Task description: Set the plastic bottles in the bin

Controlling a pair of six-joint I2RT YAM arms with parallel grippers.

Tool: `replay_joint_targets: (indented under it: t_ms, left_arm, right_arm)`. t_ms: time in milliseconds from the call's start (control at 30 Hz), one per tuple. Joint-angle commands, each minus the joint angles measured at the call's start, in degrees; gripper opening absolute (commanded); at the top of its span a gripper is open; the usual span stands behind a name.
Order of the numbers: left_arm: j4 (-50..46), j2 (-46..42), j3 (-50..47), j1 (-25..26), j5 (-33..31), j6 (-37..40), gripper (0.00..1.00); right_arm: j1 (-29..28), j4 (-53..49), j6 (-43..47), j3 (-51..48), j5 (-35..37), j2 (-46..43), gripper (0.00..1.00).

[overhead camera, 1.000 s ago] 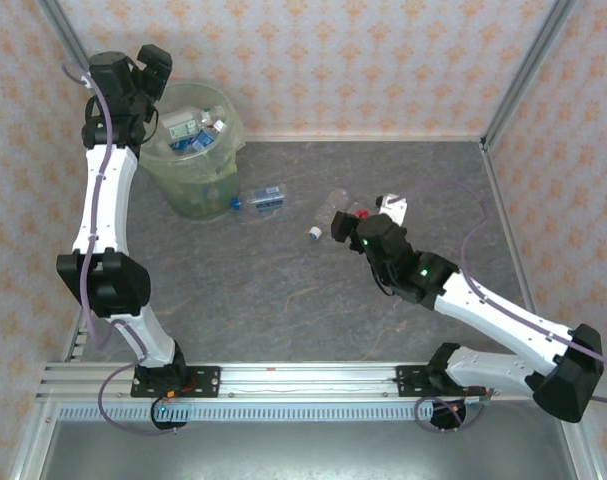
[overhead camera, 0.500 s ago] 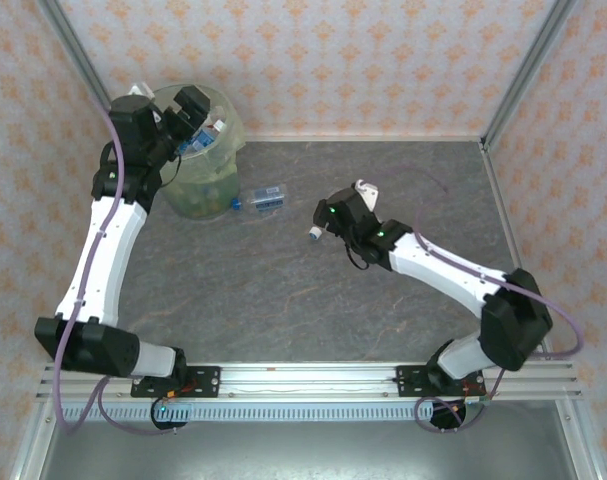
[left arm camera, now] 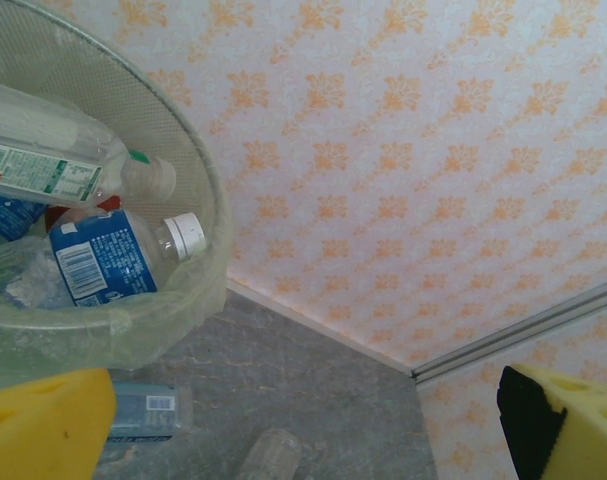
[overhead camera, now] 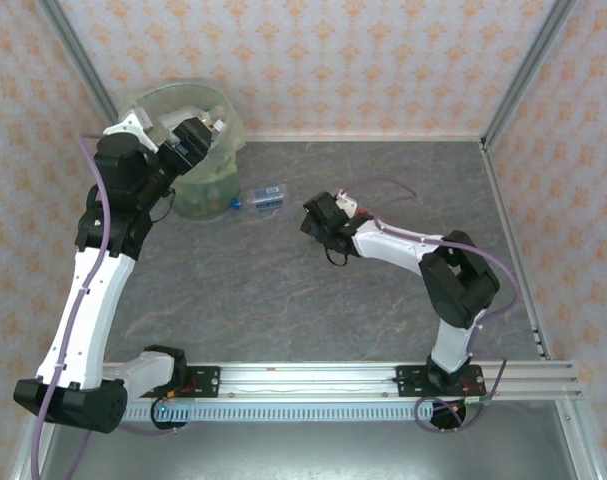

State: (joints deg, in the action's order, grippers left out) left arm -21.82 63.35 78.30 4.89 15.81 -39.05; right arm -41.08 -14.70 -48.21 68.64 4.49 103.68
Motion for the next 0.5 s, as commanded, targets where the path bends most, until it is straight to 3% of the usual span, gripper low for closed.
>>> replay_joint_targets:
  t_ms: [0, 167, 467]
  left_arm:
    - [-3.01, -1.71, 0.45, -0.03, -1.66, 3.07, 0.99]
    - [-4.67, -2.31, 1.24, -0.05, -1.46, 3.82, 0.99]
    - [-6.99, -2.8, 1.79, 0.02, -2.13, 3.7, 0.99]
  right_arm:
    - [0.25, -0.12, -2.2, 3.12, 0.86, 2.18, 0.75]
    - [0.3, -0.41, -2.13, 5.48, 0.98, 5.67, 0.75]
    - [0.47, -0.74, -2.25, 7.45, 2.17, 10.8, 0.58]
